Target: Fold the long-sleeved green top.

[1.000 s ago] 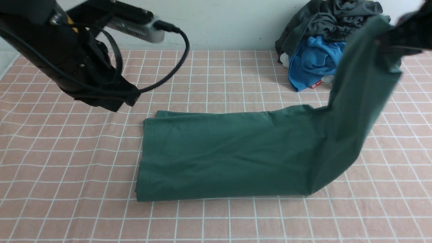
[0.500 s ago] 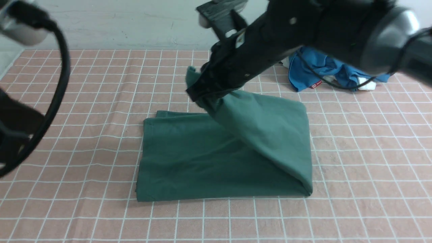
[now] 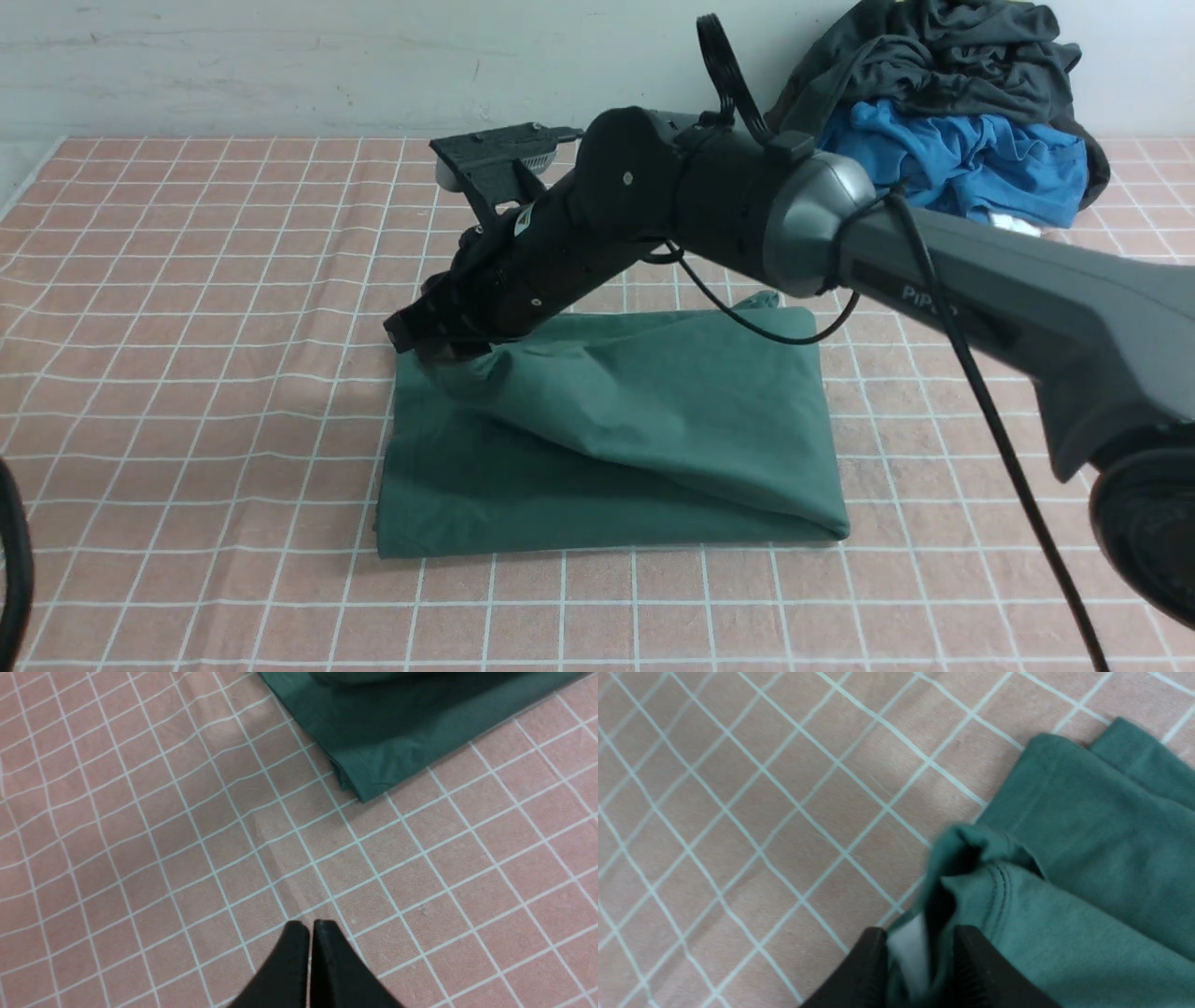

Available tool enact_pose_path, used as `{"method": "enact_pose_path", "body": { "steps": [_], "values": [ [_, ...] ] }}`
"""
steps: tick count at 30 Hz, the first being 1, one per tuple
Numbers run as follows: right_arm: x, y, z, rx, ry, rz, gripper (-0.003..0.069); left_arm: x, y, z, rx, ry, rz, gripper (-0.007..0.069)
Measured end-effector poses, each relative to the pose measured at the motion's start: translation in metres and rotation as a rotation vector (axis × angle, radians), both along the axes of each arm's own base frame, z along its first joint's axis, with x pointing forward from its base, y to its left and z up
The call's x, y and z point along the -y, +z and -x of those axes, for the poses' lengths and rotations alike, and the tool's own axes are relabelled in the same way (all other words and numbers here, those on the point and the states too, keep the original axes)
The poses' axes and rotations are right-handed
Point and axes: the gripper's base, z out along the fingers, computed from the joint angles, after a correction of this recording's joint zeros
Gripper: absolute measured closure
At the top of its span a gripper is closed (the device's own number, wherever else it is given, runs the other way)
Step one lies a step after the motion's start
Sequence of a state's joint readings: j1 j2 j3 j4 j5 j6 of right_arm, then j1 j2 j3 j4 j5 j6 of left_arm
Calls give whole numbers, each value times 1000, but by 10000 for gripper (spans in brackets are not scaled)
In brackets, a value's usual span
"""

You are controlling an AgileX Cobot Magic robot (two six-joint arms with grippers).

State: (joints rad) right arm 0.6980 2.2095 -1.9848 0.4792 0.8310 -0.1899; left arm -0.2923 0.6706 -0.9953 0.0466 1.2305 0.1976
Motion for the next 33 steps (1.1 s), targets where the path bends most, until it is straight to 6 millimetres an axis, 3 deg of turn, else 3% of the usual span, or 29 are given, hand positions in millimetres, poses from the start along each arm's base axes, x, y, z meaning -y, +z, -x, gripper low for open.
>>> {"method": "enact_pose_path", "body": {
  "steps": [1, 2, 4, 7, 13, 20, 26, 28, 30, 33],
  "values": [
    [0, 0, 0, -1, 1, 1, 406, -1, 0, 1, 1, 5, -1, 627],
    [1, 9, 4, -12, 13, -6, 341, -3, -4, 4, 9, 24, 4, 627],
    [5, 23, 10, -23, 41, 9, 279, -7, -13, 12, 19, 60, 18, 627],
    [18, 46, 23, -11, 97, 95, 240, -13, -31, 26, 39, 118, 46, 627],
    [47, 65, 31, 40, 109, 340, 259, -21, -57, 48, 131, 200, 155, 627],
    [71, 83, 45, 65, 50, 400, 342, -27, -65, 66, 232, 219, 232, 627],
    [126, 140, 112, 167, 19, 313, 459, -27, -65, 69, 247, 217, 241, 627],
    [137, 148, 124, 203, 8, 283, 473, -27, -65, 69, 247, 217, 243, 627],
    [166, 162, 159, 291, -20, 199, 503, -27, -65, 69, 247, 217, 243, 627],
    [193, 168, 194, 374, -55, 98, 529, -27, -65, 69, 247, 216, 243, 627]
  ]
}}
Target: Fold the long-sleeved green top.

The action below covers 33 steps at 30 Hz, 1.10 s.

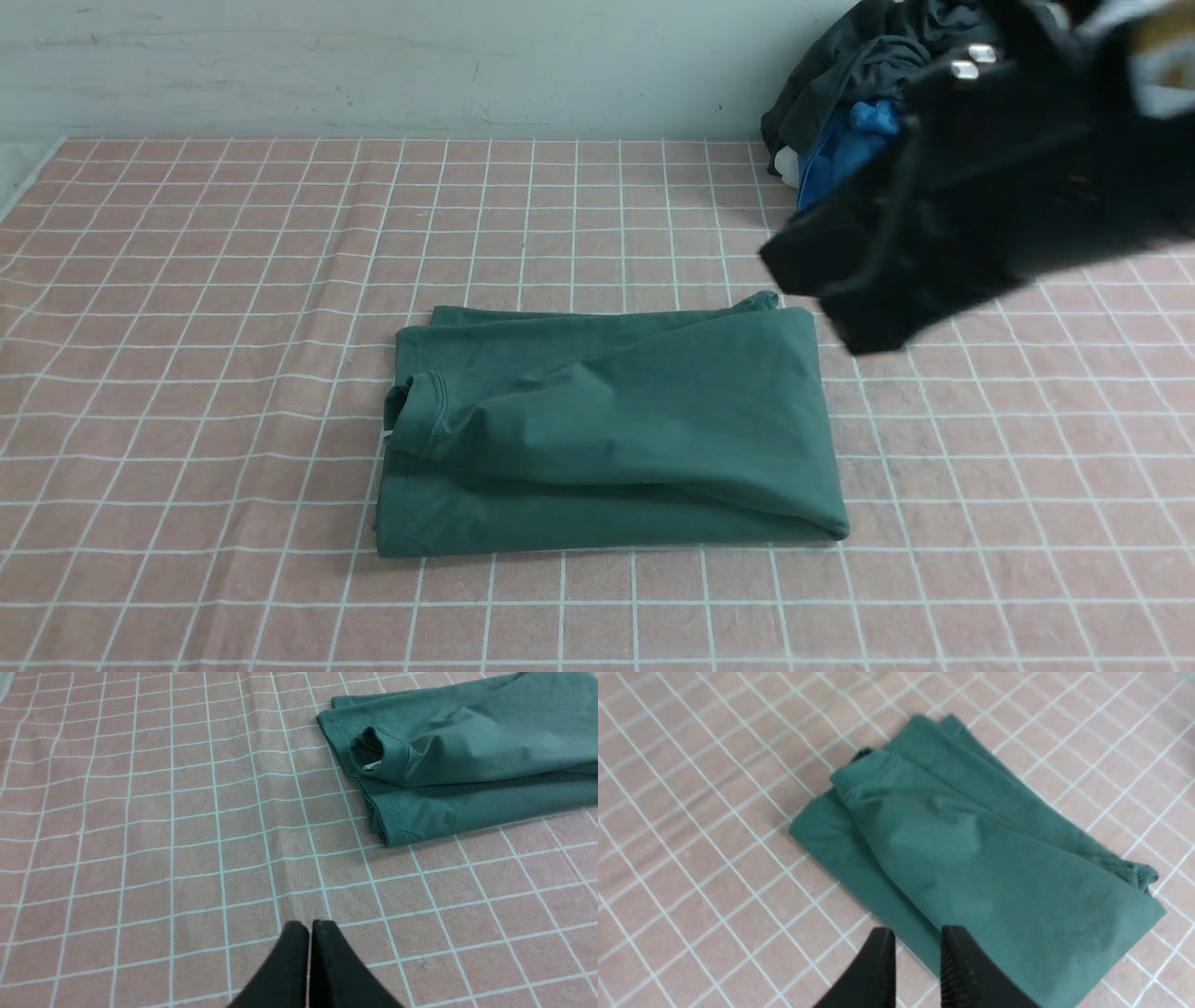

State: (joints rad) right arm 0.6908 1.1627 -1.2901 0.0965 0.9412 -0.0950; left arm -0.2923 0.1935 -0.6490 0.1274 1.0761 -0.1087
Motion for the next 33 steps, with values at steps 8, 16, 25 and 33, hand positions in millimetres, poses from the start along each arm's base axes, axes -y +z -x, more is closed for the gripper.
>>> {"method": "enact_pose_path", "body": {
  "steps": [8, 16, 25, 33],
  "values": [
    [56, -19, 66, 176, -28, -188, 625, 0, 0, 0, 1, 1, 2, 627],
    [92, -50, 111, 210, -31, -263, 666, 0, 0, 0, 1, 1, 2, 627],
    [108, -50, 128, 268, -33, -264, 671, 0, 0, 0, 1, 1, 3, 627],
    [100, -79, 116, 333, -51, -316, 672, 0, 0, 0, 1, 0, 3, 627]
  ]
}}
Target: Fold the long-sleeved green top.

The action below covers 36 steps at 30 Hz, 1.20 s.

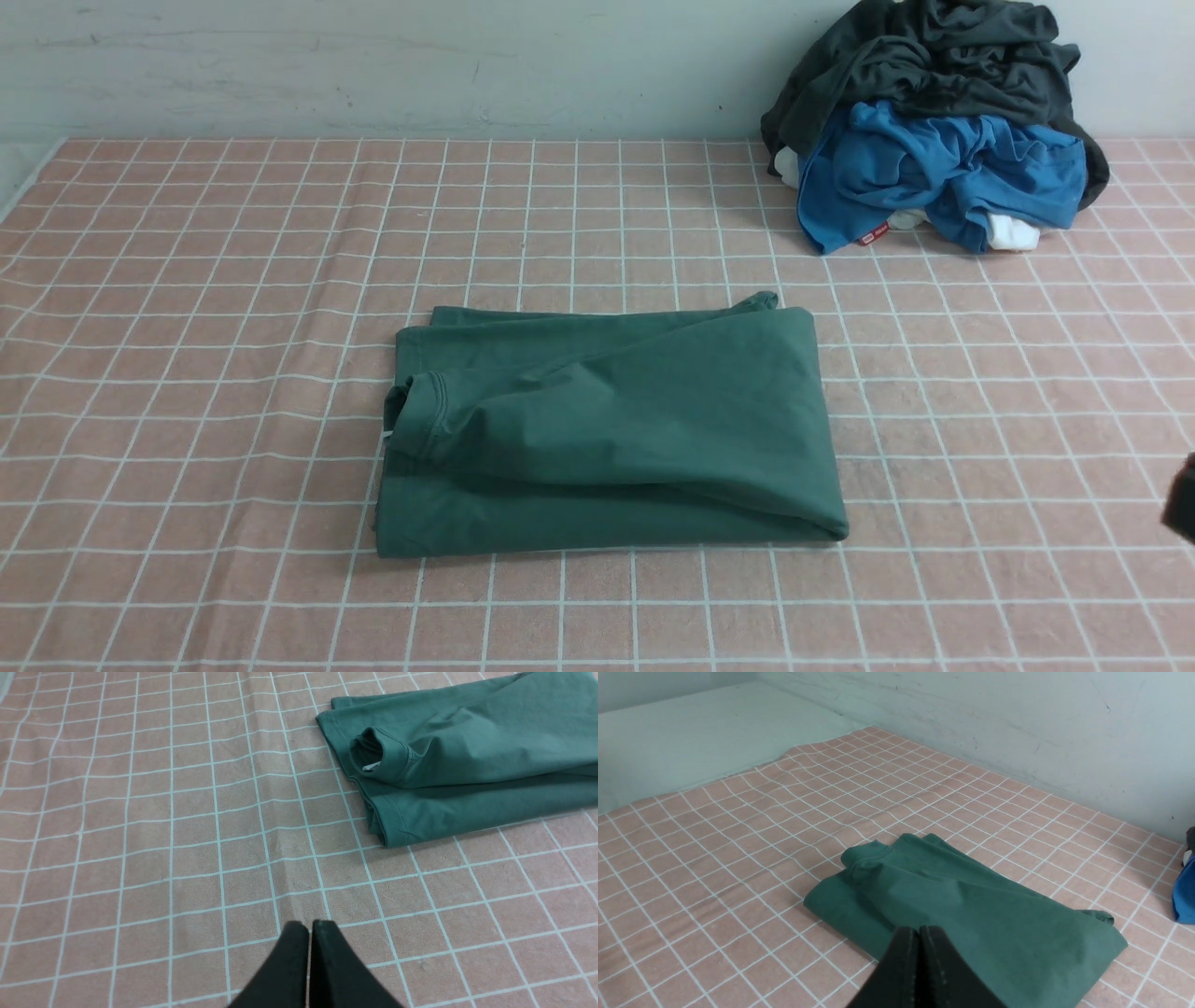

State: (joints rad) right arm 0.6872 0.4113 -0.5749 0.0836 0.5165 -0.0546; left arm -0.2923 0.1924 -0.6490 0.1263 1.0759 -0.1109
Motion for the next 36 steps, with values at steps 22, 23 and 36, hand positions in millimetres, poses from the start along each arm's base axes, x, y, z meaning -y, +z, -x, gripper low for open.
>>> {"method": "enact_pose_path", "body": {
  "steps": [22, 23, 36],
  "values": [
    [60, -148, 6, 62, -811, -140, 672, 0, 0, 0, 0, 0, 0, 627],
    [61, -148, 7, 58, -831, -140, 672, 0, 0, 0, 0, 0, 0, 627],
    [59, -157, 8, -46, -795, -111, 672, 0, 0, 0, 0, -1, 2, 627]
  ]
}}
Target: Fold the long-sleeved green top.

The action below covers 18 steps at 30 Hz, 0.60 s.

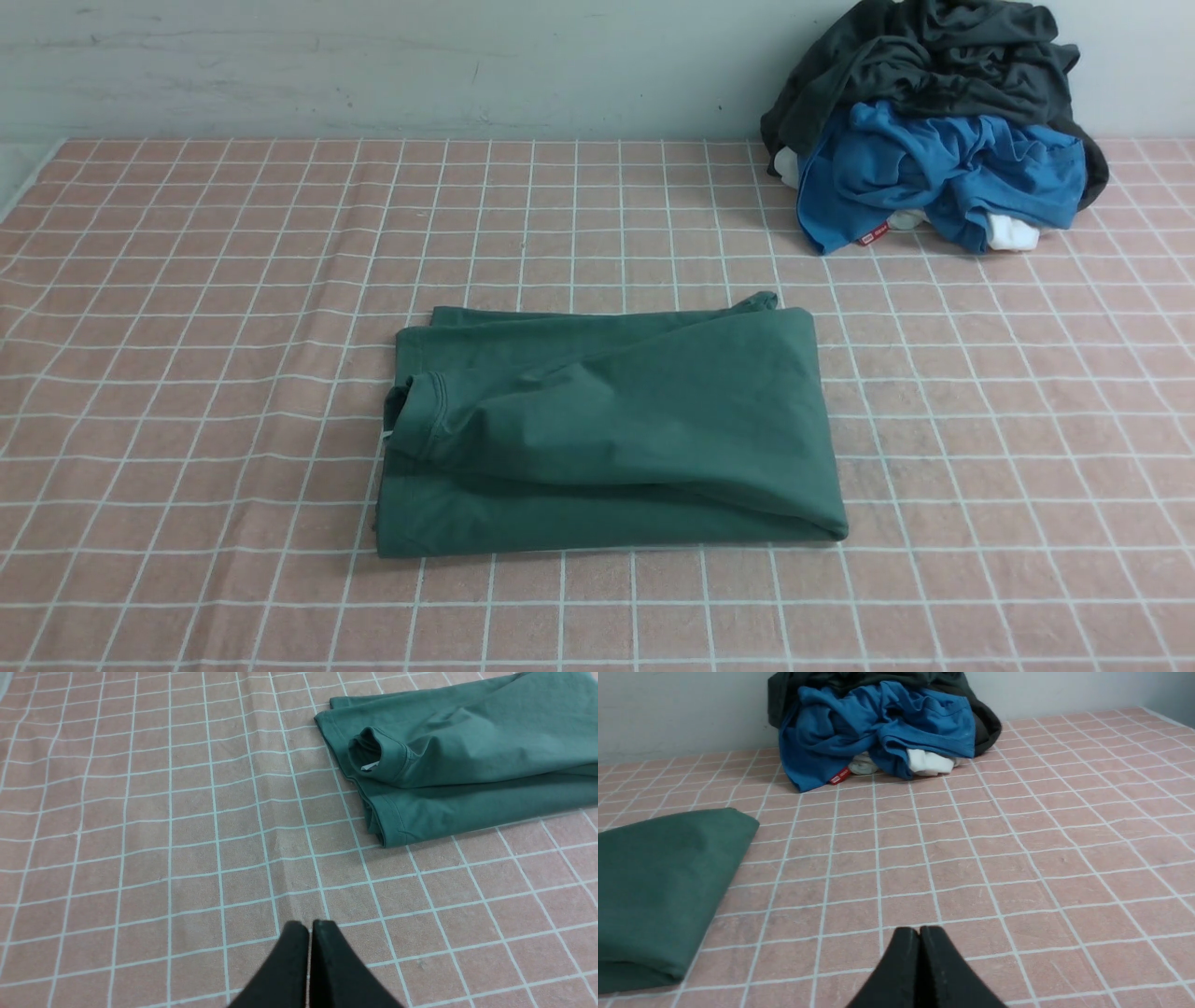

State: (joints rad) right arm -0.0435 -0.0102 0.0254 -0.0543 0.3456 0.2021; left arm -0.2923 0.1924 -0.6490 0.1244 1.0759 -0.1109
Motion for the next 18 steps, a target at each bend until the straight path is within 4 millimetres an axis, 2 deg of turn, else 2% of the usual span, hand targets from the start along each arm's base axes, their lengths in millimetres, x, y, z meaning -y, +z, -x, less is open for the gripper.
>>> {"method": "enact_pose_path", "body": {
  "steps": [5, 18],
  "values": [
    [-3, 0, 0, 0, 57, -1, 672, 0, 0, 0, 0, 0, 0, 627],
    [-3, 0, 0, 0, 62, -1, 672, 0, 0, 0, 0, 0, 0, 627]
  ]
}}
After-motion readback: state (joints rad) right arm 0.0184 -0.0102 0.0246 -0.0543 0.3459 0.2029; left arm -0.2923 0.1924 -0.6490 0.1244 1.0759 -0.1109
